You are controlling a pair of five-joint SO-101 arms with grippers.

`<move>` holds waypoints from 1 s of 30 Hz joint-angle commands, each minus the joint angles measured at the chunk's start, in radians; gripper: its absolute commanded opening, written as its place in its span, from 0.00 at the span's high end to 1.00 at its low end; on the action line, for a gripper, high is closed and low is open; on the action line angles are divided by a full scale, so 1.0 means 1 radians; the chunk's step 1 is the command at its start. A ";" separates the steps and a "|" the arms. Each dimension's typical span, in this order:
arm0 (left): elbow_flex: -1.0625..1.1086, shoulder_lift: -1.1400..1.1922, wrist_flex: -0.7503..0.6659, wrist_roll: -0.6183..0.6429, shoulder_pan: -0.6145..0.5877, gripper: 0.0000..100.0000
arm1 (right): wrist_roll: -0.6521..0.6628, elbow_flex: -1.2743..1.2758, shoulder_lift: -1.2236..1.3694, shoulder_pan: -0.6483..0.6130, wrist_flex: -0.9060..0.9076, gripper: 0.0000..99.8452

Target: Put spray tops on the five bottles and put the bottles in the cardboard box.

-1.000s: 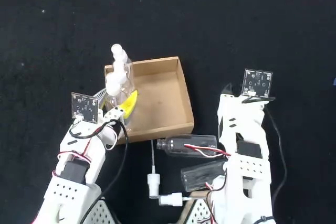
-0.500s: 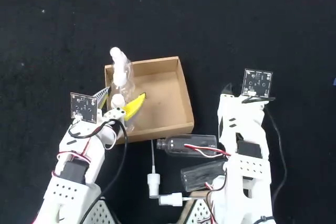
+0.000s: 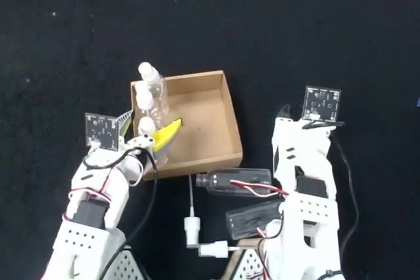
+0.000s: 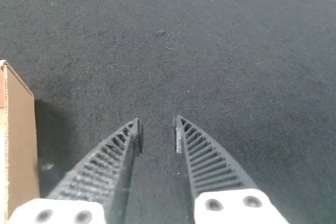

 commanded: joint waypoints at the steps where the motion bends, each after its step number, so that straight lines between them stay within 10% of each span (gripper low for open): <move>1: -0.209 -0.005 0.267 0.012 0.001 0.64 | -0.002 -0.004 0.008 -0.015 -0.034 0.91; 30: -0.634 -0.005 0.953 0.002 -0.111 0.64 | -0.002 -0.004 0.008 -0.015 -0.034 0.91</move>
